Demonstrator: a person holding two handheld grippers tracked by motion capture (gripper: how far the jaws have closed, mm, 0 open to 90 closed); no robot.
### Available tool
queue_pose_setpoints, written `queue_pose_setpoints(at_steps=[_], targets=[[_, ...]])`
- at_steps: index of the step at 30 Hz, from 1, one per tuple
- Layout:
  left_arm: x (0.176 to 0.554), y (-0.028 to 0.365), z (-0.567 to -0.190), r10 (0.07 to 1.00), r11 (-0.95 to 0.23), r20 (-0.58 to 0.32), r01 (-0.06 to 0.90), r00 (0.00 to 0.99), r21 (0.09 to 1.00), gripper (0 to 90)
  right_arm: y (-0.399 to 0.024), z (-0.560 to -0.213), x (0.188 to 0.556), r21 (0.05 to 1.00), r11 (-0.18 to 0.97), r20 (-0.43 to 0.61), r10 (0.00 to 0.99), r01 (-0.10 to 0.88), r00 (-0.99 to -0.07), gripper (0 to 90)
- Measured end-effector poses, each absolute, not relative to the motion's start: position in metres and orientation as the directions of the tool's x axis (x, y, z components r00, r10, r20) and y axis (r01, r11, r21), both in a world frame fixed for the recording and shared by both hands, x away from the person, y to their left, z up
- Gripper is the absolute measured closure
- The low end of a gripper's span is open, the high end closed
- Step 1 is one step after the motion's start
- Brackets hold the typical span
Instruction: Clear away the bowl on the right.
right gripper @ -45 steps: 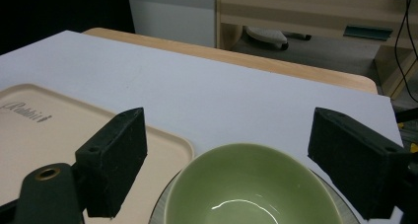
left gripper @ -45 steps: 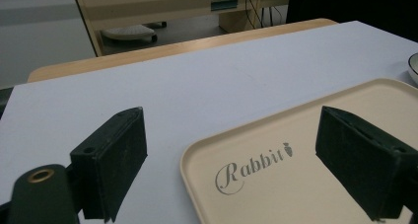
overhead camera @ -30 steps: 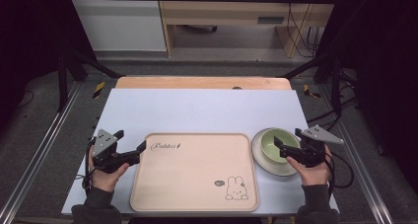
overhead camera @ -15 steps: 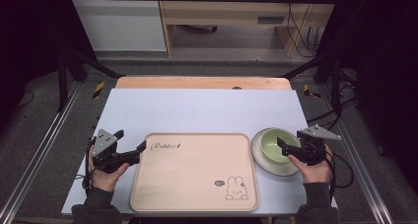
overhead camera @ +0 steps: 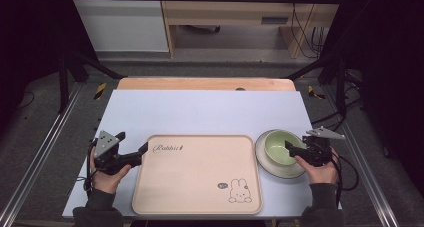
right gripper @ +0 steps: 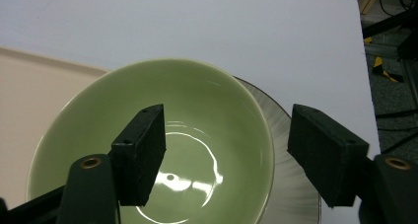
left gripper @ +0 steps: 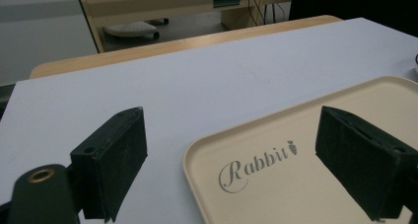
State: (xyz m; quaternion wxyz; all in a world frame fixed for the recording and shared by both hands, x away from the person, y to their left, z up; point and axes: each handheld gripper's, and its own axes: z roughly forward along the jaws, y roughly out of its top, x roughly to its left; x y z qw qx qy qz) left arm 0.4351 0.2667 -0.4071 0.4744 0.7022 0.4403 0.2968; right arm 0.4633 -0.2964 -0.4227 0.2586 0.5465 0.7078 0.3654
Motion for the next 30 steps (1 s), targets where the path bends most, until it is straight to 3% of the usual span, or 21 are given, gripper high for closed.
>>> queue_pose_setpoints(at_steps=[30], targets=[[0.435,0.265,-0.408,0.898,-0.172,0.008,0.335,0.439,0.926,11.9,-0.306,-0.435,0.474,0.667,0.101,0.082,0.975,0.739,-0.207,60.3]])
